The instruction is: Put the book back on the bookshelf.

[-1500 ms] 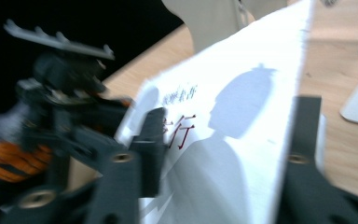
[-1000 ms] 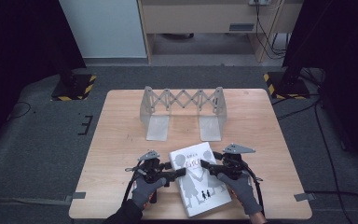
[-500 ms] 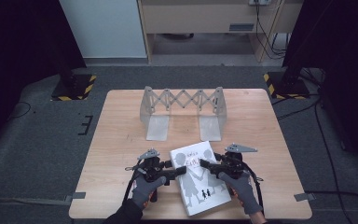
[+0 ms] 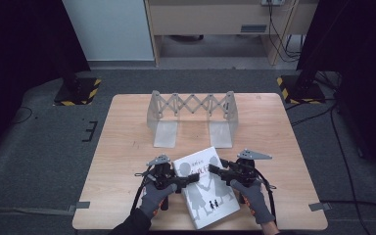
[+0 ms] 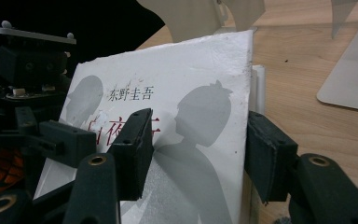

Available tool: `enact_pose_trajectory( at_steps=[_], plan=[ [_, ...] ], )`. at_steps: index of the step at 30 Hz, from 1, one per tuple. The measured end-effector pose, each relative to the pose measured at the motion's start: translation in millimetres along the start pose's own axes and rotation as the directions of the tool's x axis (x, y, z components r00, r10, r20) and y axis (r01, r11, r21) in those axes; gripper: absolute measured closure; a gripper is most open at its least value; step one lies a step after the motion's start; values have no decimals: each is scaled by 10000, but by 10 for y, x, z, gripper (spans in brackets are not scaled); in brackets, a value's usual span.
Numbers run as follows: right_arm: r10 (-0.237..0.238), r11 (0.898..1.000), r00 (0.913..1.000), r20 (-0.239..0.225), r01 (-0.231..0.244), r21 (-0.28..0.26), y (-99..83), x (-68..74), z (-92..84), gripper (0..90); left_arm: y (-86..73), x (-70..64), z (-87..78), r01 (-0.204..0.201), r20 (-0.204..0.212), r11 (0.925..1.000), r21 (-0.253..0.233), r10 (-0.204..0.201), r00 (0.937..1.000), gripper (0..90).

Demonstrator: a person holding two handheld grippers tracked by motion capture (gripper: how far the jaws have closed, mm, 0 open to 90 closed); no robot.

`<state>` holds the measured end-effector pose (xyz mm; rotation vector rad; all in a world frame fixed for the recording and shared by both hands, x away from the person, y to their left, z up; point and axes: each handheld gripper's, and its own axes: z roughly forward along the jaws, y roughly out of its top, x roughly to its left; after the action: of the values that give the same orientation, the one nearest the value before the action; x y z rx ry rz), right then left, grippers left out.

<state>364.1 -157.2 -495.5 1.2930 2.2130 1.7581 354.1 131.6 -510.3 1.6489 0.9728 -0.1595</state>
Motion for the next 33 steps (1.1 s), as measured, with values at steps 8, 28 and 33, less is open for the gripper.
enact_pose_trajectory(
  at_steps=[8, 28, 33],
  plan=[
    [-44, 9980, 9915, 1301, 125, -615, 57, -177, -249, 407, 79, -1, -96, 267, 49, 9992, -301, -266, 9996, 354],
    [-1017, 9939, 8665, 4887, 674, 874, -55, -664, -469, 239, 522, -178, -388, -927, -600, 9807, -1723, 835, 9947, 507],
    [-1114, 9933, 8501, 5147, 797, 833, -61, -706, -481, 229, 578, -234, -433, -1601, -999, 9698, -1840, 1436, 9846, 514]
  ],
)
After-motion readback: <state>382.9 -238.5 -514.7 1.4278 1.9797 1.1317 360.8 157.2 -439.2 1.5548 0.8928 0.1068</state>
